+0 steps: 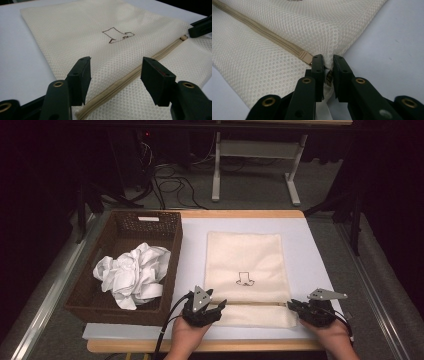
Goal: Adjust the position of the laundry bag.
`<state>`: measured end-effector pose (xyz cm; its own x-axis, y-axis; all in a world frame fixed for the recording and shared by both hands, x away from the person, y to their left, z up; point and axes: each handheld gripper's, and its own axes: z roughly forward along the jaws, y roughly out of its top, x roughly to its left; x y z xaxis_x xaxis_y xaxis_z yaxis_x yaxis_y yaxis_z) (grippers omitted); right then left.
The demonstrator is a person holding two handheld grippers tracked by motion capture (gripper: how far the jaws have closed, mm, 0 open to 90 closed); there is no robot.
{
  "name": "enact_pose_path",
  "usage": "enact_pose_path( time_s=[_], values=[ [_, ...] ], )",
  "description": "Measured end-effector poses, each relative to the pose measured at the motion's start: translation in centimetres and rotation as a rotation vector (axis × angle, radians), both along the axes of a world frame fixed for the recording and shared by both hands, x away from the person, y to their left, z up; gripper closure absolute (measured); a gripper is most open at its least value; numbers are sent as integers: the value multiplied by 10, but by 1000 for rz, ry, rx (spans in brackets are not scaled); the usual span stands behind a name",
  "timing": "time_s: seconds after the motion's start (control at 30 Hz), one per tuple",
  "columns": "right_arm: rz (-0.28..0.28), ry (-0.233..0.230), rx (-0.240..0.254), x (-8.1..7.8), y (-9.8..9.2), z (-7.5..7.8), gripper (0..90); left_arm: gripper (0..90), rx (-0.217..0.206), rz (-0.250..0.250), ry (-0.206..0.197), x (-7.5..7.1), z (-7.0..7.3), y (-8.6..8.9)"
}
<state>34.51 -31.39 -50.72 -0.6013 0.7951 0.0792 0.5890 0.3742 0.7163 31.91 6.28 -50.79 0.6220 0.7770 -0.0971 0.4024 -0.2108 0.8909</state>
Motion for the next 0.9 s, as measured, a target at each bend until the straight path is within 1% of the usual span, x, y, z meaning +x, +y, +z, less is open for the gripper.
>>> enact_pose_path(
  time_s=[0.03,0.13,0.17,0.23,0.3,0.33,0.37,0.43,0.47,0.53,0.63,0.67,0.83,0.9],
  values=[
    [-4,2,0,0,1,0,832,429,-12,-1,-1,0,0,0],
    [6,-21,-15,0,2,2,841,429,-11,3,-7,-2,1,0],
    [6,-21,-15,0,2,2,841,429,-11,6,-9,-2,1,-1],
    [0,-46,-2,-2,1,6,843,426,-24,2,-8,-2,0,-2],
    [-6,-54,21,-3,0,9,843,411,-27,3,-16,-2,-1,-4],
    [-6,-54,21,-3,0,9,843,398,-27,3,-16,-2,-1,-4],
    [-11,-66,34,-4,-1,11,843,392,-27,9,-19,-2,0,-5],
    [-13,-75,40,-5,-1,12,843,373,-30,8,-14,-2,1,-6],
    [-6,-95,41,-6,0,15,843,371,-50,8,-13,-3,2,-7],
    [-7,-117,48,-8,0,17,843,372,-58,-4,-17,-5,3,-8],
    [-7,-128,52,-9,1,19,843,372,-58,-9,-21,-6,4,-9],
    [-6,-133,56,-9,1,20,843,374,-67,-8,-24,-7,4,-9],
    [-7,-150,67,-8,0,22,842,393,-86,-6,-9,-6,3,-10],
    [-8,-151,70,-7,0,22,843,419,-90,-2,-5,-6,4,-10]
  ],
)
